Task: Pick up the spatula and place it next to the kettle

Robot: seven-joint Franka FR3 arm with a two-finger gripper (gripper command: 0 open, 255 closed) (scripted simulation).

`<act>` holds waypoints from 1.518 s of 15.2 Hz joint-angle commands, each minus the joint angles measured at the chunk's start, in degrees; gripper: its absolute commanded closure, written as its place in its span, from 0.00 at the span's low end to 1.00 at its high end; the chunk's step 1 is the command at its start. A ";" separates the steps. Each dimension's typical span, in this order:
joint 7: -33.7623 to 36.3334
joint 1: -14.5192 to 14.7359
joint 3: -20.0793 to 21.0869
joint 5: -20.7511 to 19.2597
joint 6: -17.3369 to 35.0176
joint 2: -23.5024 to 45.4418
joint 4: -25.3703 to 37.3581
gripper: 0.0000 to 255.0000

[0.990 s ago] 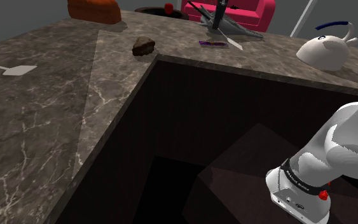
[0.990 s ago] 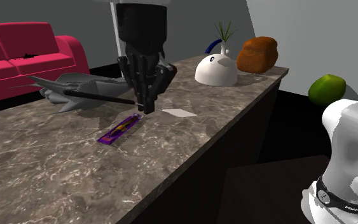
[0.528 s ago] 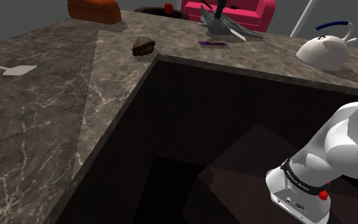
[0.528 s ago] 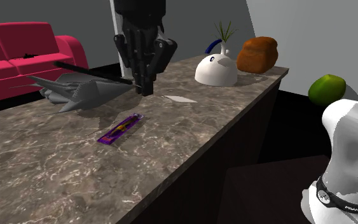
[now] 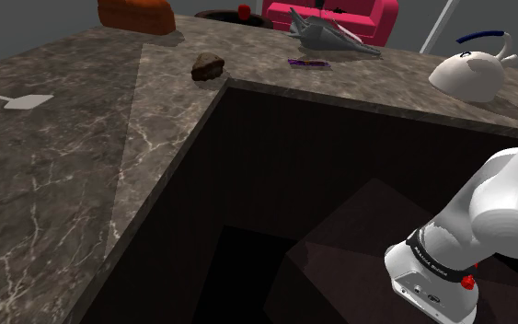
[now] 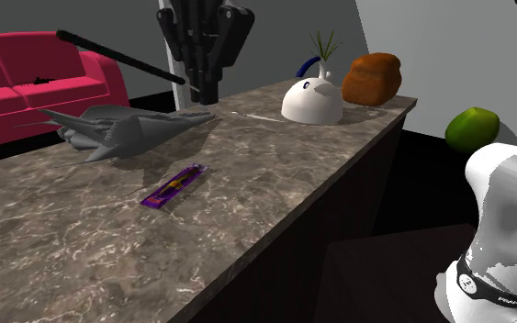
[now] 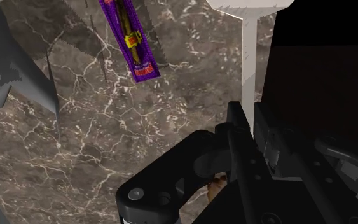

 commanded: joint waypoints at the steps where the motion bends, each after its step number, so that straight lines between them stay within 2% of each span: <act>1: 0.00 -0.07 -0.06 0.20 -1.89 0.82 2.67 1.00; 11: -0.41 -1.05 -0.65 1.79 -11.92 6.59 18.28 1.00; 17: -7.27 -4.28 -3.57 0.31 -10.21 -0.62 9.20 1.00; 23: -14.80 -7.72 -7.32 -0.95 -9.92 -4.97 4.40 1.00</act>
